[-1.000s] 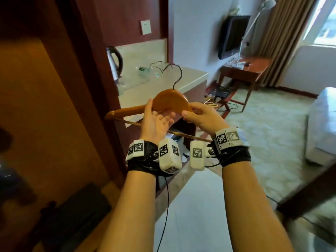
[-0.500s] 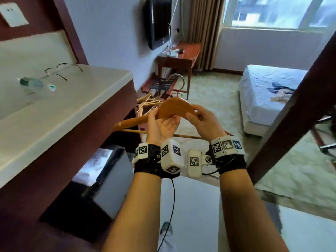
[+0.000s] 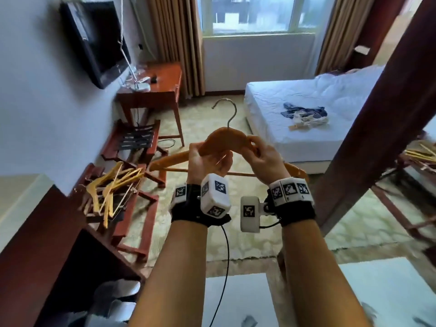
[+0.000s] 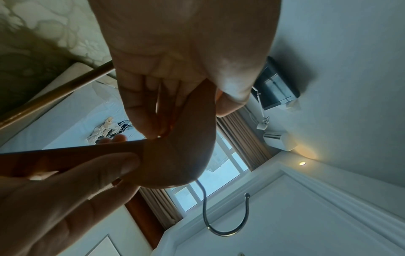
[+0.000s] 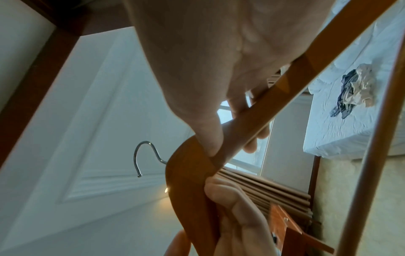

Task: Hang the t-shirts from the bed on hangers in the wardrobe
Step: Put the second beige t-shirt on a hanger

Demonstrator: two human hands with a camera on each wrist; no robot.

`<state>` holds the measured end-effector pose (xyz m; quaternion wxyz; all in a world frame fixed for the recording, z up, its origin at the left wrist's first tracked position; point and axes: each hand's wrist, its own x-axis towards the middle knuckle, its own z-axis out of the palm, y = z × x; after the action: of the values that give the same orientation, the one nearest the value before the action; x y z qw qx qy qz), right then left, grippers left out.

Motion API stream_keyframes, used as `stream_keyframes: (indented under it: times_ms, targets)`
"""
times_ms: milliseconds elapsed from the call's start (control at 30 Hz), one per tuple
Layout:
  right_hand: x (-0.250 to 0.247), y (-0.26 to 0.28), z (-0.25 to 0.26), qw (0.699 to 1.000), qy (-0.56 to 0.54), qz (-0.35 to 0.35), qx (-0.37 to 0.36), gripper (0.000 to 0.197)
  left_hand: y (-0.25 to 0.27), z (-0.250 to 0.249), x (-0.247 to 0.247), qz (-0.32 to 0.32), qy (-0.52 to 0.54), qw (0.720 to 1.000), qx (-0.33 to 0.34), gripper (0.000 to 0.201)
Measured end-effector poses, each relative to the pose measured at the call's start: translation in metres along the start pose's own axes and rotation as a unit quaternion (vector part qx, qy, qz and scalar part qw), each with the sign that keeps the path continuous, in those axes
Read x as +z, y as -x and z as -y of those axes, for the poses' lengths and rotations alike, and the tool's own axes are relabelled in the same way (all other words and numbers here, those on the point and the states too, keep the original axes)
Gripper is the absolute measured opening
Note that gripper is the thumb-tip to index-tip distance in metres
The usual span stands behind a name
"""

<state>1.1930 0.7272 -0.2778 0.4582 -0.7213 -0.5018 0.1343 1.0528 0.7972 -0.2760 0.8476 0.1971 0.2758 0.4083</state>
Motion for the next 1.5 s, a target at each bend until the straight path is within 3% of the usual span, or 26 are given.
stream_keyframes:
  times_ms: [200, 533, 800, 1033, 1167, 1333, 1500]
  targets:
    - [0.006, -0.147, -0.070, 0.999, -0.008, -0.040, 0.022, 0.033, -0.170, 0.000, 0.042, 0.019, -0.015, 1.000, -0.019, 0.034]
    - [0.001, -0.415, -0.131, 0.998, 0.042, 0.003, 0.043, 0.030, -0.426, -0.046, 0.134, 0.003, -0.005, 0.999, -0.051, 0.037]
    - [0.034, -0.614, -0.215, 0.997, 0.050, 0.029, 0.057, 0.029, -0.665, -0.061, 0.164, 0.019, -0.030, 0.990, -0.135, 0.043]
    - [0.022, -0.774, -0.295, 0.989, 0.026, 0.009, 0.143, 0.027, -0.859, -0.045, 0.231, 0.044, -0.089, 0.968, -0.229, 0.045]
    - [-0.003, -0.835, -0.343, 0.981, -0.025, -0.034, 0.188, 0.035, -0.944, -0.015, 0.276, 0.107, -0.195, 0.940, -0.260, 0.051]
    - [-0.046, -0.896, -0.423, 0.956, -0.097, -0.093, 0.262, 0.020, -1.044, 0.051, 0.332, 0.190, -0.309, 0.882, -0.301, 0.055]
    - [-0.103, -0.947, -0.524, 0.923, -0.138, -0.189, 0.307, 0.011, -1.139, 0.122, 0.404, 0.220, -0.408, 0.817, -0.343, 0.033]
